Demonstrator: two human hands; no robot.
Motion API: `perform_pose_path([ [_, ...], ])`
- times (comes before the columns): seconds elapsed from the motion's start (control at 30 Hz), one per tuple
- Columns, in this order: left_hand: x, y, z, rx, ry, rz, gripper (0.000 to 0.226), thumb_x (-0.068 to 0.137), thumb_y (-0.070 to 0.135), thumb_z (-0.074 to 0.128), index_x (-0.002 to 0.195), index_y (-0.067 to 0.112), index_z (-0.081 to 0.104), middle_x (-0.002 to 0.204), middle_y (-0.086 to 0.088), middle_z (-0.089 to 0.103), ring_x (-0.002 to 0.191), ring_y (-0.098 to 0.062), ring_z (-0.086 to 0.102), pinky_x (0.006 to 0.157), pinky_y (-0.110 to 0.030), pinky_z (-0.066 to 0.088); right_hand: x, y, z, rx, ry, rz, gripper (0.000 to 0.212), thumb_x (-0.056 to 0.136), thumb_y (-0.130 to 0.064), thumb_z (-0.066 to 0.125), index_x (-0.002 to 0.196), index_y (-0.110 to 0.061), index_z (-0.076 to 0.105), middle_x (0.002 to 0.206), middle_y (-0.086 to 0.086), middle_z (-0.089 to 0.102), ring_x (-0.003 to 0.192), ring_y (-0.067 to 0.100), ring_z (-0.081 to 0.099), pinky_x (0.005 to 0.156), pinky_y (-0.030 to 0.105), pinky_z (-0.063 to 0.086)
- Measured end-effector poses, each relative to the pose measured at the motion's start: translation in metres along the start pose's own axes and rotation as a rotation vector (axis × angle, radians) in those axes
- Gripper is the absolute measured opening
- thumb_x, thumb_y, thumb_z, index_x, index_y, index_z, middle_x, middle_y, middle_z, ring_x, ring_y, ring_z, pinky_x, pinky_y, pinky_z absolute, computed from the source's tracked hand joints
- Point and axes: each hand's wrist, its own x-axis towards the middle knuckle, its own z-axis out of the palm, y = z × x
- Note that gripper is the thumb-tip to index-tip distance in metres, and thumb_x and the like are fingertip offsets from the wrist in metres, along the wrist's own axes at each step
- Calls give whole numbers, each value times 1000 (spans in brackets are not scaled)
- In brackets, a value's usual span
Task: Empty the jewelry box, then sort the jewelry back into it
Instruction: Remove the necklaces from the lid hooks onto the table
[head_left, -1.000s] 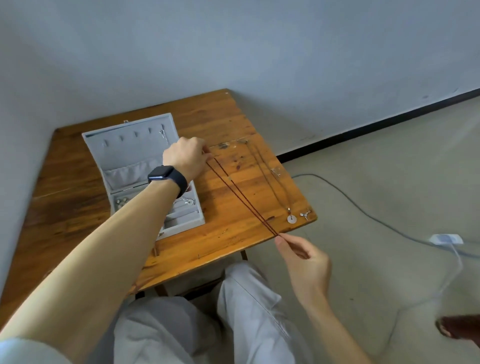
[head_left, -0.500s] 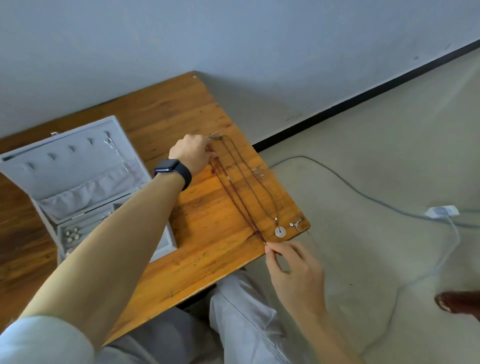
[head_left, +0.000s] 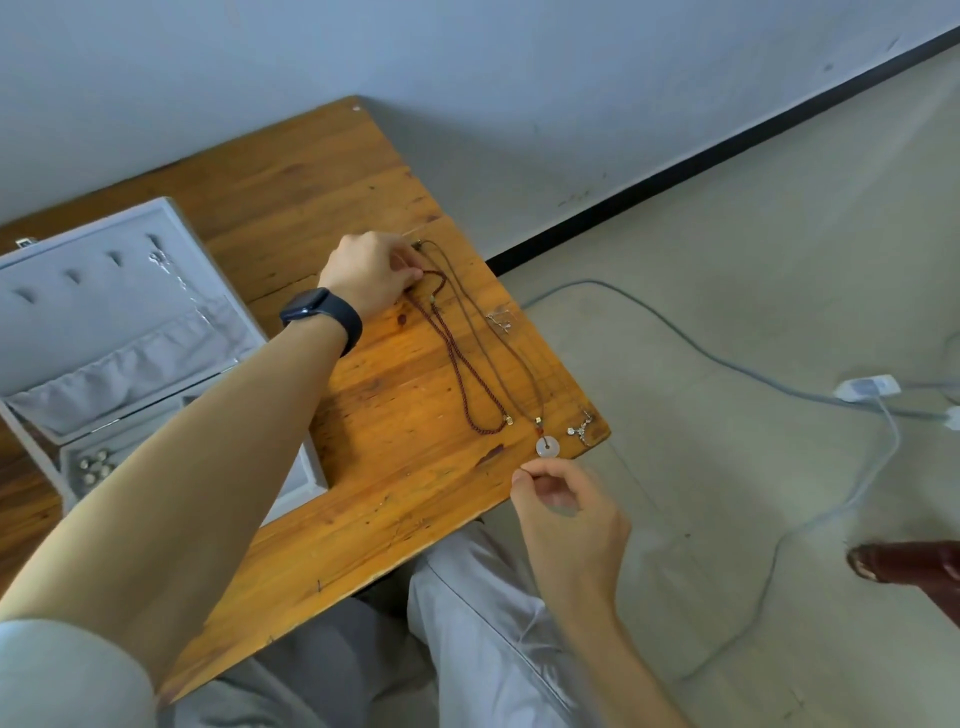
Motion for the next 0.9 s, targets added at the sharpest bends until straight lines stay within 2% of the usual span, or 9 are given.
perform_pose_path([
  [0.1,0,-1,0,25,-17,35,6,95,25,67,99,26,72,96,5,65,85,-13,60,69,-29,47,-1,3,-1,-101,13,-99,20,81,-16,78,79,-34,69,77,-16,65,73,6,63,63,11,45],
  [0.2,1,-2,-2,19,-43,27,7,95,25,67,100,27,72,98,4,67,87,-15,63,75,-33,55,5,-2,-3,-335,25,-293,17,82,-23,77,87,-35,68,81,-17,59,69,4,54,53,10,37],
  [0.23,1,-2,-2,12,-45,23,9,95,25,66,102,27,72,99,4,68,87,-15,64,75,-32,55,9,-6,-3,-411,35,-363,15,83,-25,76,92,-34,69,84,-17,58,72,4,50,54,9,34],
  [0.33,-1,-3,0,8,-36,37,16,96,24,62,110,24,70,102,5,67,88,-12,62,69,-24,49,23,-14,-3,-657,31,-514,25,86,-34,70,110,-33,72,98,-10,58,86,13,44,59,24,40],
  [0.43,-7,-6,3,30,-8,61,21,97,20,60,115,21,69,107,1,66,91,-15,61,74,-30,54,31,-16,-2,-845,-10,-578,32,88,-37,65,119,-32,71,110,-6,60,97,18,44,70,31,39],
  [0.53,-13,-9,4,66,36,48,20,98,20,57,114,24,69,109,-2,62,93,-22,62,76,-40,57,25,-11,-4,-896,-21,-615,30,89,-36,62,117,-29,72,116,-5,61,106,21,46,75,34,37],
  [0.67,-24,-8,4,163,61,75,27,101,29,50,121,27,69,115,-5,62,100,-27,61,75,-39,54,6,6,-12,-923,-38,-662,37,93,-37,56,127,-26,67,130,-1,60,115,24,48,78,36,38],
  [0.8,-34,-10,10,193,27,100,38,102,38,43,133,30,62,133,-4,57,122,-28,50,87,-43,53,-11,17,-14,-958,-51,-659,49,96,-45,48,139,-24,58,152,3,46,127,26,44,88,39,37],
  [0.9,-40,-14,14,245,9,115,42,103,40,39,141,31,56,139,-4,54,126,-28,45,93,-44,49,-16,22,-17,-975,-55,-680,52,96,-47,47,142,-25,54,159,5,35,140,29,38,98,46,36],
])
